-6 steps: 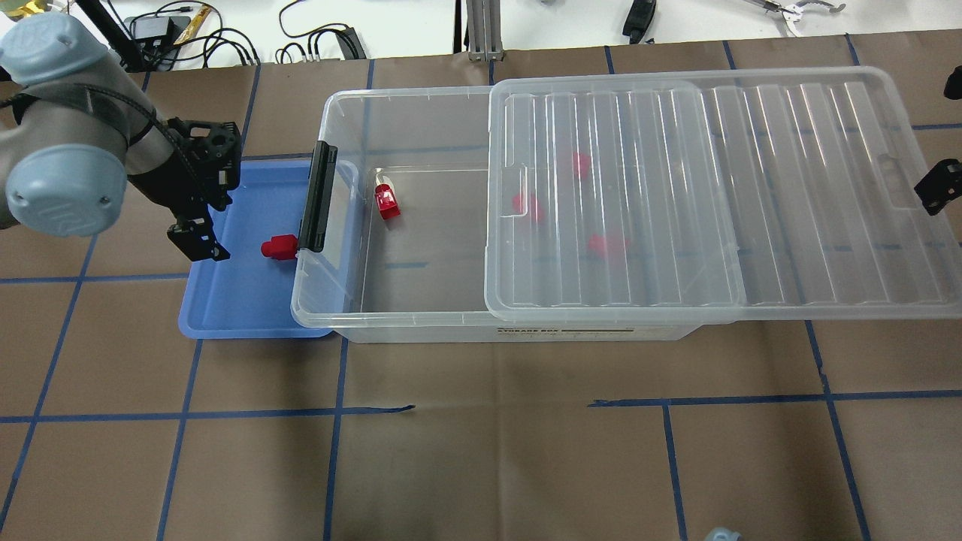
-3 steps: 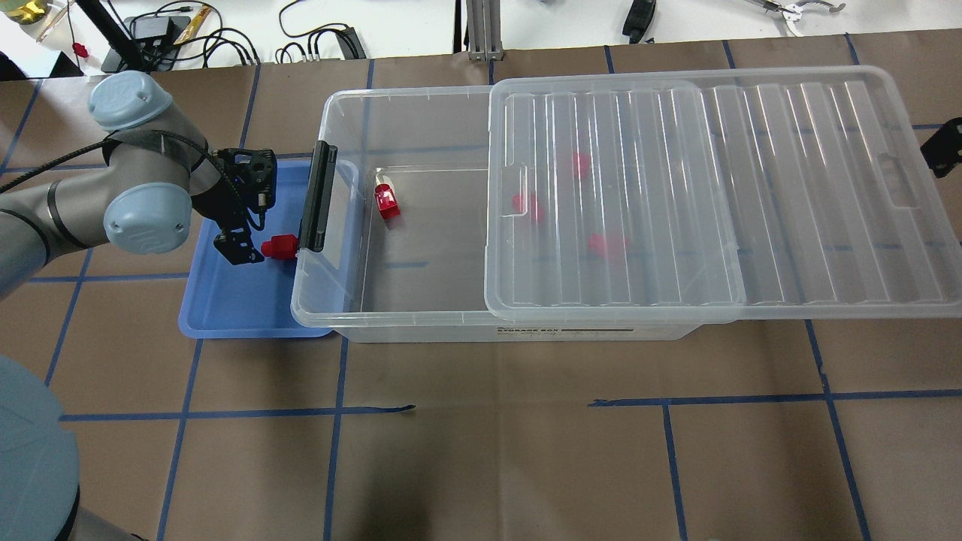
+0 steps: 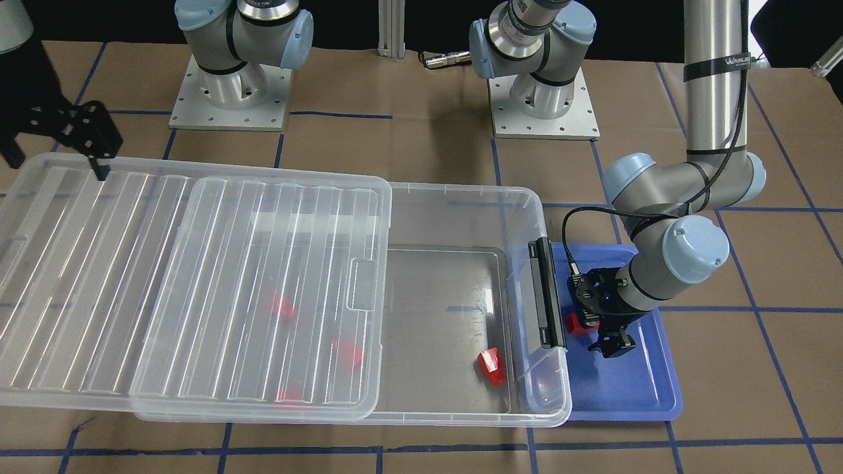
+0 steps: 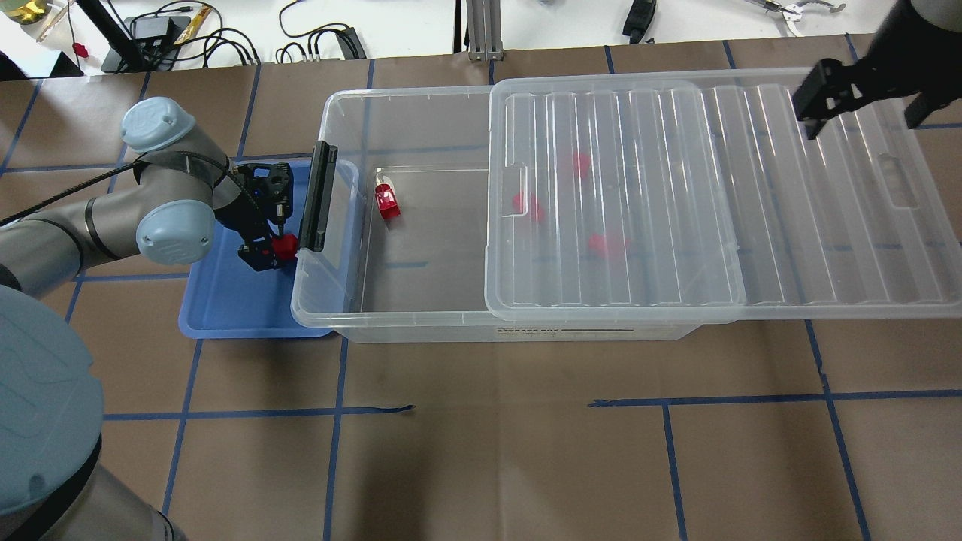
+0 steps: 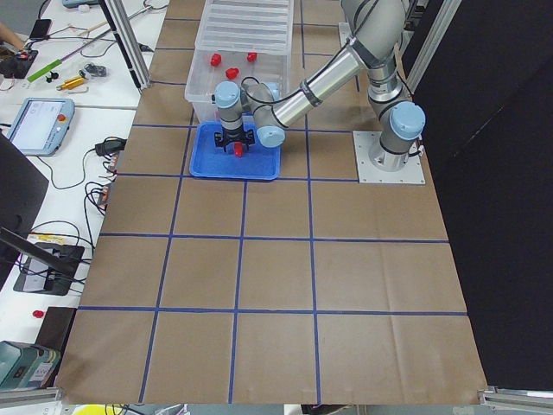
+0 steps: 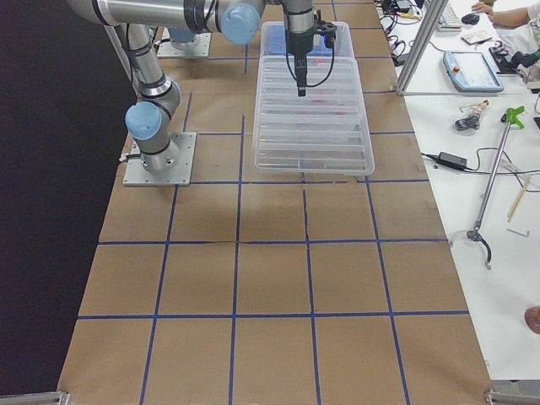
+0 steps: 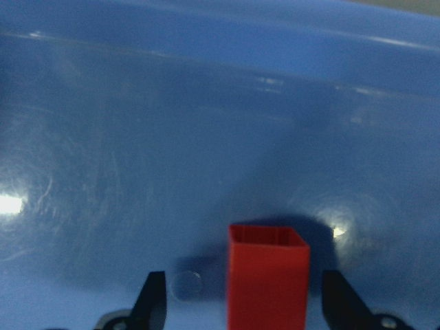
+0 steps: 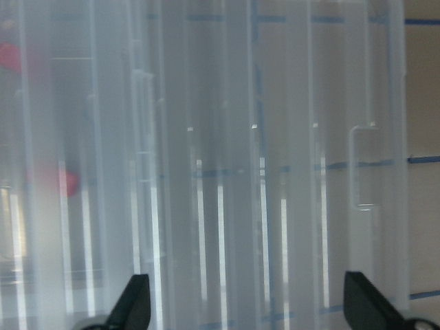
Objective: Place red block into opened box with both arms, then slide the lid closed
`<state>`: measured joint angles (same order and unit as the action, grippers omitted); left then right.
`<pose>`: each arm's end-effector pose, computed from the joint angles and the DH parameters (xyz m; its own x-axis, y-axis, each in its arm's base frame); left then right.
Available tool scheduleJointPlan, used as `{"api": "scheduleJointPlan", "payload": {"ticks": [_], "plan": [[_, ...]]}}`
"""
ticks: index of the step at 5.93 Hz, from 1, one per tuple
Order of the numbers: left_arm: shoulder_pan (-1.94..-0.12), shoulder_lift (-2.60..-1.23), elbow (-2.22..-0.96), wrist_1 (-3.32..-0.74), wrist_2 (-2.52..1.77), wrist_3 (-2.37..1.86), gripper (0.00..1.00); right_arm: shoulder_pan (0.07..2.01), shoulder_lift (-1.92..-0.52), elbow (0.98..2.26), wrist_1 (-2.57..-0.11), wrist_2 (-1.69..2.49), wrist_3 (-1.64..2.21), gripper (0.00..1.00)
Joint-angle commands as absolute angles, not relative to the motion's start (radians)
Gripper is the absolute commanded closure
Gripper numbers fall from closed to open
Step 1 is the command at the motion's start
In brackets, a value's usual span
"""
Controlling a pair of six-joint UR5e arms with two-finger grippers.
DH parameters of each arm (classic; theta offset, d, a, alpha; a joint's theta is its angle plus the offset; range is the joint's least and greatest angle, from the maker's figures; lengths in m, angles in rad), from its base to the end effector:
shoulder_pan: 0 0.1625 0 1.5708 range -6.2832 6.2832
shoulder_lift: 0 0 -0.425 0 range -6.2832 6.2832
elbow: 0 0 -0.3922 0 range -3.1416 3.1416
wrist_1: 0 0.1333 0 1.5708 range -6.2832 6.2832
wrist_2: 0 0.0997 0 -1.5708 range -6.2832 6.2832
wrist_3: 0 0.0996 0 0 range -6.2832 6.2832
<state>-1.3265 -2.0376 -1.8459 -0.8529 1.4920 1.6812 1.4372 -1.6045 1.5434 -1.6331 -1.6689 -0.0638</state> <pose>0.0028 -0.5947 0.1754 -0.1338 0.9909 0.0152 0.9876 0.1346 -0.0809 0.0574 -0.5004 0.5251 -0.9911 0.0815 0.1049 0.0691 0.9908 -0.1166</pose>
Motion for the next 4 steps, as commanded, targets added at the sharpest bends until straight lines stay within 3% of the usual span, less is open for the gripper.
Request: {"api": "scheduleJointPlan", "payload": {"ticks": [1, 4], "plan": [[-1.325, -2.031, -1.833, -0.865, 1.5, 1.672, 0.94, 1.578, -1.536, 1.412, -1.501, -1.617, 0.14, 0.0], [-1.333, -1.816, -1.735, -1.16, 1.502, 1.681, 0.94, 1.614, -1.506, 1.396, -1.486, -1.614, 0.15, 0.0]]}}
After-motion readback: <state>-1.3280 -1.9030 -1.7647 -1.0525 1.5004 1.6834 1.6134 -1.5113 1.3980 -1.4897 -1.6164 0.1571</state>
